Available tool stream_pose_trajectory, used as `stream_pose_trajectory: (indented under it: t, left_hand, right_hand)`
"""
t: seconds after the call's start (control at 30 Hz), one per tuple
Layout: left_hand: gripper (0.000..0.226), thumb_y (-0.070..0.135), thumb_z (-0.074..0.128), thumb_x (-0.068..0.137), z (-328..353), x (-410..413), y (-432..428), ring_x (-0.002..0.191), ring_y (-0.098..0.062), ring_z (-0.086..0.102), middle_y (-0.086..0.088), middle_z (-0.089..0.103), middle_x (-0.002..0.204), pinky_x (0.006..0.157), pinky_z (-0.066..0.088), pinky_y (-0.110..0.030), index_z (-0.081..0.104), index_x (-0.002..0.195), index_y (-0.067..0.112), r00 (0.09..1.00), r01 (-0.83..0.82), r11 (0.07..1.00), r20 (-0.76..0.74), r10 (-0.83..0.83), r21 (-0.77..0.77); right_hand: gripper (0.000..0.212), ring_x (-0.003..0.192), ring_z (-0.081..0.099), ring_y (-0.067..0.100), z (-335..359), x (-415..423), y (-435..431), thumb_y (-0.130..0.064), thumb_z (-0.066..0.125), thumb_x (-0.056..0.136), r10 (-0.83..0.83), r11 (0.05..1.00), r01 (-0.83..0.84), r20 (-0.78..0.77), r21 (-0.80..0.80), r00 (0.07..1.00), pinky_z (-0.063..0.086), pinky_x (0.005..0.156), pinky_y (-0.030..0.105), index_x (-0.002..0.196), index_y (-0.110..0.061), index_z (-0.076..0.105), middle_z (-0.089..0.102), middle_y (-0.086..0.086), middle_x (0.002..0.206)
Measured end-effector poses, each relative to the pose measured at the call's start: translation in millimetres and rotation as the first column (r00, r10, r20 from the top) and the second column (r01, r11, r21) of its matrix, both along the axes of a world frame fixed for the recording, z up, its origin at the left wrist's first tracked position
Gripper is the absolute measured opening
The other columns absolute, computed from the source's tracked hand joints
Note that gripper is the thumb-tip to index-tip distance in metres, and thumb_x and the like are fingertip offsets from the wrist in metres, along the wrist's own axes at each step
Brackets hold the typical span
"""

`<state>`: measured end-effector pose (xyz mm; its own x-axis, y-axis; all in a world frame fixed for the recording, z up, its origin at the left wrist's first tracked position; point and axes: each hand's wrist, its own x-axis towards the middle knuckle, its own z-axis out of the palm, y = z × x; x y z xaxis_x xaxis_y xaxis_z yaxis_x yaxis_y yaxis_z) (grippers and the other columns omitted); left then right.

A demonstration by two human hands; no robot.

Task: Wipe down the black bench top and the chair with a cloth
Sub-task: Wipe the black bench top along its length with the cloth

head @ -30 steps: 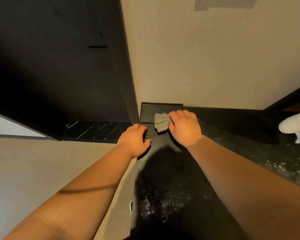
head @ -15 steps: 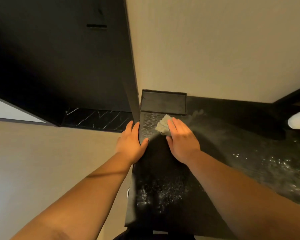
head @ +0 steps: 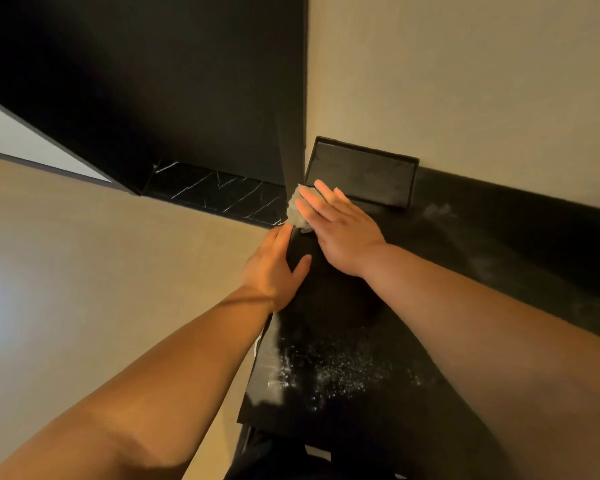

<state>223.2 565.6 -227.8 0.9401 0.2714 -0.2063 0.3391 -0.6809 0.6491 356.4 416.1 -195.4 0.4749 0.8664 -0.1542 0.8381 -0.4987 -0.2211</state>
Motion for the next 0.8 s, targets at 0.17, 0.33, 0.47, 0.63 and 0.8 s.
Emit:
stream_pose_trajectory:
  t: [0.17, 0.33, 0.47, 0.63, 0.8]
  left_hand:
    - [0.078, 0.052, 0.062, 0.095, 2, 0, 2, 0.132, -0.018, 0.055, 0.003, 0.053, 0.149, 0.106, 0.053, -0.045, 0.025, 0.162, 0.037, 0.999, 0.006, 1.000, -0.033, -0.006, 0.003]
    - [0.085, 0.051, 0.062, 0.099, 6, -3, -1, 0.128, -0.021, 0.060, -0.002, 0.058, 0.148, 0.102, 0.054, -0.044, 0.012, 0.167, 0.039, 0.998, 0.004, 0.999, -0.067, -0.002, 0.036]
    - [0.085, 0.052, 0.058, 0.100, 4, -5, -2, 0.124, -0.024, 0.062, -0.005, 0.060, 0.144, 0.099, 0.056, -0.047, 0.012, 0.168, 0.032, 0.997, 0.017, 0.998, -0.072, -0.013, 0.054]
    - [0.080, 0.052, 0.057, 0.101, 3, -5, -3, 0.124, -0.025, 0.063, -0.004, 0.059, 0.148, 0.099, 0.054, -0.041, 0.016, 0.168, 0.032, 0.999, 0.008, 0.998, -0.041, -0.006, 0.063]
    - [0.074, 0.061, 0.044, 0.105, 9, -8, -2, 0.100, -0.024, 0.071, -0.003, 0.069, 0.132, 0.084, 0.056, -0.039, 0.012, 0.167, 0.036, 0.997, 0.030, 0.997, -0.072, -0.025, 0.068]
  right_hand:
    - [0.064, 0.160, -0.012, 0.022, 2, -2, -4, -0.036, 0.040, 0.107, 0.019, 0.998, -0.019, -0.016, -0.054, 1.000, 0.001, 0.130, 0.044, 0.166, -0.027, 0.016, -0.007, -0.003, 0.174]
    - [0.068, 0.158, -0.021, 0.018, 3, -26, -32, -0.059, 0.025, 0.107, -0.006, 0.994, 0.002, -0.032, -0.109, 0.999, -0.001, 0.130, 0.043, 0.166, -0.031, 0.007, -0.013, -0.003, 0.174]
    - [0.073, 0.157, -0.024, 0.017, 7, -15, -52, -0.068, 0.021, 0.104, 0.105, 0.974, -0.108, -0.024, -0.201, 0.994, -0.004, 0.129, 0.043, 0.166, -0.036, -0.003, -0.022, -0.007, 0.172]
    - [0.077, 0.160, -0.008, 0.023, 13, -2, -29, -0.069, 0.026, 0.102, -0.014, 0.987, 0.017, 0.019, -0.160, 1.000, -0.001, 0.128, 0.043, 0.166, -0.030, 0.007, -0.011, -0.003, 0.174]
    - [0.077, 0.161, 0.000, 0.027, 10, -23, -15, -0.067, 0.025, 0.103, -0.063, 0.991, 0.065, 0.016, -0.114, 0.998, 0.011, 0.130, 0.048, 0.166, -0.025, 0.013, 0.002, 0.005, 0.175]
